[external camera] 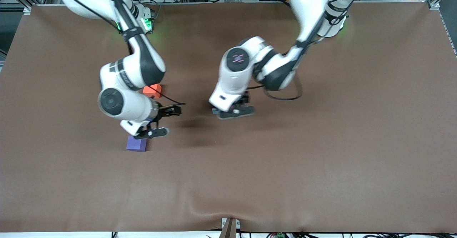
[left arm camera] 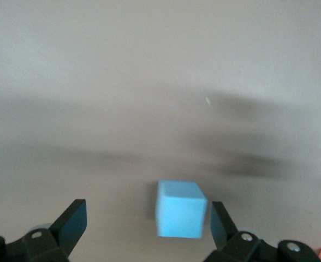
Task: Place blue block between orange and purple blocks
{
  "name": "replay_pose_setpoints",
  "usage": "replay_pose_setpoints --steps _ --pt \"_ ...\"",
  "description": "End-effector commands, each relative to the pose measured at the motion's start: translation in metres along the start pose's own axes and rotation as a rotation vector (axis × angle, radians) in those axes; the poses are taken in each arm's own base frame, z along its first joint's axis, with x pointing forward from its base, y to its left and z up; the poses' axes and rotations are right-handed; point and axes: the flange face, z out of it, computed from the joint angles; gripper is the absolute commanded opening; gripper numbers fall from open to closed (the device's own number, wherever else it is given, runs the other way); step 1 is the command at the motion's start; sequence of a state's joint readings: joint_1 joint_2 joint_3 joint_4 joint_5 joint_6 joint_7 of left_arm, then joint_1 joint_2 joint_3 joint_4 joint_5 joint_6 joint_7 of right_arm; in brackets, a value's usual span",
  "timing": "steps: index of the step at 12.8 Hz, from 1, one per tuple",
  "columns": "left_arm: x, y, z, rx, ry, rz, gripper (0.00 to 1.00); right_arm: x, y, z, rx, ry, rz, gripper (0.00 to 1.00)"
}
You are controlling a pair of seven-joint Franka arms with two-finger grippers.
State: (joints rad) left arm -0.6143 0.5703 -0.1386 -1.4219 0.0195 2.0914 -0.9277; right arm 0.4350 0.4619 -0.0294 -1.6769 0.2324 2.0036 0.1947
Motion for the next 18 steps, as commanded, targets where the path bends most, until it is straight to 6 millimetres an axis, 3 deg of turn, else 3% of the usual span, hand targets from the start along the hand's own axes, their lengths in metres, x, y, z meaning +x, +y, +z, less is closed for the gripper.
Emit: replay_pose_setpoints --steps 1,4,6,9,11,13,14,15,16,17,18 --pt "0.018 -0.097 -0.058 0.031 0.032 0.027 1.0 -0.005 -0.046 0.039 0.0 0.036 0.06 1.0" --pt "0.058 -0.188 -0.116 0.057 0.053 0.052 1.0 -0.026 -0.12 0.091 -0.012 0.084 0.109 1.0" --pt "0.081 -0.245 -0.15 0.08 0.051 0.071 1.0 -0.035 -0.145 0.118 -0.015 0.106 0.081 1.0" --pt "0.106 -0.334 -0.19 0.107 0.044 0.09 1.0 -0.042 -0.154 0.15 -0.035 0.089 0.068 1.0" --pt "0.115 -0.382 -0.212 0.116 0.051 0.12 1.0 -0.05 -0.164 0.166 -0.042 0.086 0.101 1.0" --pt "0.118 -0.414 -0.227 0.124 0.058 0.105 1.0 -0.051 -0.165 0.168 -0.042 0.082 0.108 1.0" --pt "0.117 -0.422 -0.234 0.129 0.059 0.105 1.0 -0.049 -0.161 0.167 -0.043 0.084 0.112 0.95" --pt "0.116 -0.424 -0.237 0.153 0.057 0.11 1.0 -0.048 -0.159 0.163 -0.04 0.083 0.119 0.65" --pt "0.113 -0.426 -0.244 0.179 0.065 0.117 1.0 -0.047 -0.157 0.158 -0.037 0.082 0.126 0.43" --pt "0.111 -0.426 -0.248 0.187 0.067 0.121 1.0 -0.046 -0.149 0.149 -0.04 0.076 0.17 0.28" --pt "0.11 -0.425 -0.255 0.189 0.062 0.12 1.0 -0.039 -0.136 0.126 -0.031 0.081 0.21 0.16"
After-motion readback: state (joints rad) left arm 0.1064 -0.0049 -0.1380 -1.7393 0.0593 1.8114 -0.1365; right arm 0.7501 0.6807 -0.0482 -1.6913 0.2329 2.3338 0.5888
